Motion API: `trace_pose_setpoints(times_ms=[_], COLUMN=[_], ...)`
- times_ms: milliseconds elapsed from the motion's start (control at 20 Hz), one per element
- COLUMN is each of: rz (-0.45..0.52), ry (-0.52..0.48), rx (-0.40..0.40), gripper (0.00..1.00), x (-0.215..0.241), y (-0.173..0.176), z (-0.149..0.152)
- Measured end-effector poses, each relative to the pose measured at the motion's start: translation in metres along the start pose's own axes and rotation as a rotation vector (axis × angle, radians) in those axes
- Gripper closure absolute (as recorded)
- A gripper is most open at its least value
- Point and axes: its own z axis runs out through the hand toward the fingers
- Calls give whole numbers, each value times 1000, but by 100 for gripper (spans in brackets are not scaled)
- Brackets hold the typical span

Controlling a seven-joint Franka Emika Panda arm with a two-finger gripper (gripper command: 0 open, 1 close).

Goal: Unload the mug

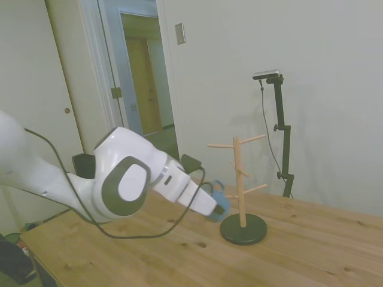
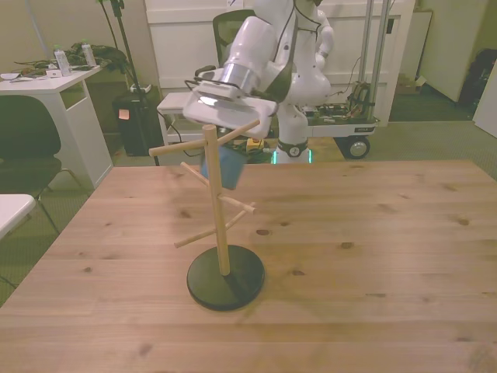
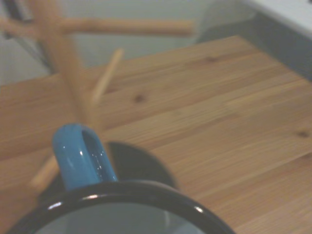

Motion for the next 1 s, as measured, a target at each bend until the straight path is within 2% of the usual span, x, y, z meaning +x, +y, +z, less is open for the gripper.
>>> trace_pose_setpoints(times_ms=[100,250,400,700,900,1000], rz=[-16,-24,-48,-139,-146,-140], ry=[-92,-227,-312,-396,-470,-474], rx=[9,-8,-57,-175,-197,-199], gripper=[100,100,100,100,100,100], x=[-25,-27,-35,-76,-84,-83], y=[-6,-9,-16,-24,-21,-21], z=[-22,-57,-68,-25,10,22])
